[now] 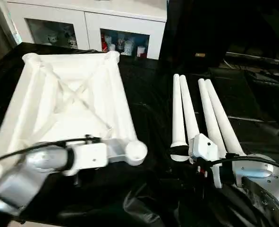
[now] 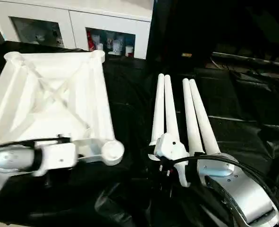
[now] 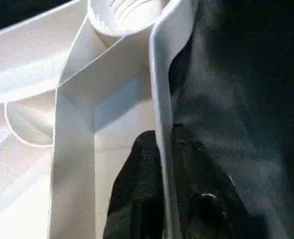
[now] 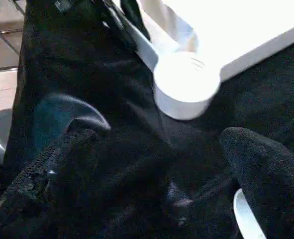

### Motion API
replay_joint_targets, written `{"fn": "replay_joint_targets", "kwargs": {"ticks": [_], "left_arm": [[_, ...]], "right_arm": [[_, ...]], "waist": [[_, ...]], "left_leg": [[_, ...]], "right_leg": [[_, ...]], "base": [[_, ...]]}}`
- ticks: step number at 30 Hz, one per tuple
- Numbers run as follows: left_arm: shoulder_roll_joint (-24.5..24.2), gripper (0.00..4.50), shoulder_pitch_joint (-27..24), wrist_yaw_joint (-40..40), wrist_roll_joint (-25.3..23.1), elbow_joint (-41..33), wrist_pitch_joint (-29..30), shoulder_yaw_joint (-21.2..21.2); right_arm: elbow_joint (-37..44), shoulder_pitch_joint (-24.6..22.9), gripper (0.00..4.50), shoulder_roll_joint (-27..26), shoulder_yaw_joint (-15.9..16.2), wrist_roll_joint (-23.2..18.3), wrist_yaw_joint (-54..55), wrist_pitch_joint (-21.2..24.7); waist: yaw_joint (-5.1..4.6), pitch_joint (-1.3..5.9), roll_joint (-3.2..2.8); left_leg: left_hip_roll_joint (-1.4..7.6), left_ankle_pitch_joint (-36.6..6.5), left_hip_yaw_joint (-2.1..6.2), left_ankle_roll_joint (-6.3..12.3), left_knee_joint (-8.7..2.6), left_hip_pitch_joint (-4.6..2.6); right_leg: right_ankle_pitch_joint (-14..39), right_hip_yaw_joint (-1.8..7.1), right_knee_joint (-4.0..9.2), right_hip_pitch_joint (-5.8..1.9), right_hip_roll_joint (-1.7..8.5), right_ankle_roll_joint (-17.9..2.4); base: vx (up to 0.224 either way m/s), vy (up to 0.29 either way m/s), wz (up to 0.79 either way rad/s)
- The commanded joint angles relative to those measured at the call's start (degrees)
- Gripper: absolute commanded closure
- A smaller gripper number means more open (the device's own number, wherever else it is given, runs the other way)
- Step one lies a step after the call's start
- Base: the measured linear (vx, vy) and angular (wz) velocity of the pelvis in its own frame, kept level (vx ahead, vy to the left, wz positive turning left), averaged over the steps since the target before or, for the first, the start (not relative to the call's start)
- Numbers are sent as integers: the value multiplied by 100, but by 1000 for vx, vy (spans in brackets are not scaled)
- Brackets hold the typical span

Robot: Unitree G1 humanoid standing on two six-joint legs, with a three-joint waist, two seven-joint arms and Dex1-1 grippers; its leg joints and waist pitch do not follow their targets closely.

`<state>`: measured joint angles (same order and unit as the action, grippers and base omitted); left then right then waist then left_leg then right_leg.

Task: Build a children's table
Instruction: Move table base

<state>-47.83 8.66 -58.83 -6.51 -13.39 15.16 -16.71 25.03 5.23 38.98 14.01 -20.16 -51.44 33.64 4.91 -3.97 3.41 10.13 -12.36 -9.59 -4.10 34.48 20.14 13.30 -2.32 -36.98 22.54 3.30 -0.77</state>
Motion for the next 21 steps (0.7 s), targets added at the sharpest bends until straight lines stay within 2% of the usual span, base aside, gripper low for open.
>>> {"fn": "replay_joint_targets", "kwargs": {"ticks": [1,2,3,4,5,6,7,8,9,10,11,13,14,15,16,17,18,19,20,21], "left_arm": [[-135,358,-22,-174,270,-464,176,347],[-194,358,-110,-282,435,-629,325,434],[-266,351,-223,-412,729,-872,625,573],[-404,334,-419,-649,1308,-1306,1086,842],[-404,324,-419,-649,1308,-1306,1086,842],[-391,318,-486,-702,1673,-1545,1379,1034],[-382,318,-504,-715,1806,-1628,1486,1105],[-263,303,-467,-638,1995,-1698,1587,1250],[-170,290,-443,-573,2120,-1741,1632,1366],[32,281,-378,-389,2283,-1763,1664,1590],[59,275,-394,-379,2381,-1780,1735,1674],[201,259,-450,-178,2479,-1833,1832,1918],[321,259,-523,-7,2519,-1886,1892,2022],[393,259,-573,95,2550,-1922,1937,2079],[650,259,-595,441,2485,-1936,1950,2146],[990,259,-526,879,2363,-1872,2002,2193],[1168,259,-487,1112,2317,-1835,2045,2219],[1694,259,-370,1771,2219,-1699,2152,2280],[1958,259,-315,2083,2167,-1624,2183,2279],[2222,259,-298,2371,2108,-1497,2053,2238]], "right_arm": [[171,20,0,34,-38,-37,37,64],[174,11,0,24,-41,-46,41,64],[175,8,0,15,-60,-67,36,70],[145,37,0,-6,-118,-115,28,82],[145,37,0,-6,-118,-115,28,82],[122,65,0,-23,-161,-157,18,88],[114,76,0,-29,-176,-173,15,90],[82,116,0,-49,-207,-199,17,97],[68,144,0,-66,-232,-224,22,107],[45,210,0,-124,-343,-356,17,138],[40,226,0,-162,-366,-401,27,150],[-37,290,0,-321,-389,-366,191,105],[-96,309,0,-417,-387,-273,380,123],[-131,318,0,-474,-386,-212,504,144],[-189,362,0,-590,-362,-55,793,247],[-244,445,0,-725,-372,98,1124,415],[-274,489,0,-798,-383,164,1296,512],[-416,644,0,-1095,-507,177,1738,817],[-517,718,0,-1243,-599,128,1911,948],[-708,864,0,-1508,-737,144,2257,1126]], "waist": [[36,273,-84],[46,251,-95],[40,233,-65],[57,207,-69],[51,206,-73],[42,177,-53],[59,178,-76],[52,167,-27],[67,164,-35],[58,169,-4],[63,181,-3],[58,181,3],[61,219,40],[61,219,40],[69,252,80],[73,266,62],[46,292,45],[59,310,48],[30,325,56],[30,325,50]], "left_leg": [[293,-547,110,170,-418,-14],[298,-615,104,185,-430,-33],[305,-711,101,138,-441,-38],[309,-831,106,113,-455,-44],[305,-858,105,98,-461,-39],[302,-1044,90,64,-472,-66],[302,-1141,96,32,-472,-79],[302,-1142,88,41,-477,-70],[296,-1152,88,30,-472,-68],[294,-1114,88,41,-467,-59],[298,-1064,96,46,-467,-53],[289,-1025,101,29,-476,-20],[293,-1050,103,-3,-467,-34],[293,-1050,103,-3,-467,-34],[300,-820,116,-23,-471,-6],[303,-742,110,-35,-466,-13],[306,-563,99,-80,-448,-23],[289,-435,89,-89,-432,-28],[280,-436,89,-108,-430,-13],[280,-471,86,-120,-426,-22]], "right_leg": [[-116,307,386,-287,460,-1319],[32,302,418,-260,447,-1315],[195,301,414,-261,458,-1331],[476,303,431,-246,467,-1309],[564,302,435,-250,466,-1297],[887,302,472,-209,443,-1245],[1095,309,490,-204,454,-1210],[1152,313,512,-202,447,-1180],[1260,318,513,-202,458,-1158],[1306,319,510,-209,456,-1126],[1307,313,519,-216,461,-1108],[1410,304,525,-224,451,-993],[1577,298,534,-235,460,-928],[1577,298,534,-235,460,-928],[1459,293,510,-257,474,-906],[1316,293,503,-251,462,-913],[912,288,470,-240,437,-1002],[589,292,445,-251,428,-1039],[409,291,427,-268,412,-1096],[446,292,445,-260,423,-1122]], "base": [[0,0,0],[0,0,0],[0,0,0],[0,0,0],[0,0,0],[0,0,0],[0,0,0],[0,0,0],[0,0,0],[0,0,0],[0,0,0],[0,0,0],[0,0,0],[0,0,0],[0,0,0],[0,0,0],[0,0,0],[0,0,0],[0,0,0],[0,0,0]]}}
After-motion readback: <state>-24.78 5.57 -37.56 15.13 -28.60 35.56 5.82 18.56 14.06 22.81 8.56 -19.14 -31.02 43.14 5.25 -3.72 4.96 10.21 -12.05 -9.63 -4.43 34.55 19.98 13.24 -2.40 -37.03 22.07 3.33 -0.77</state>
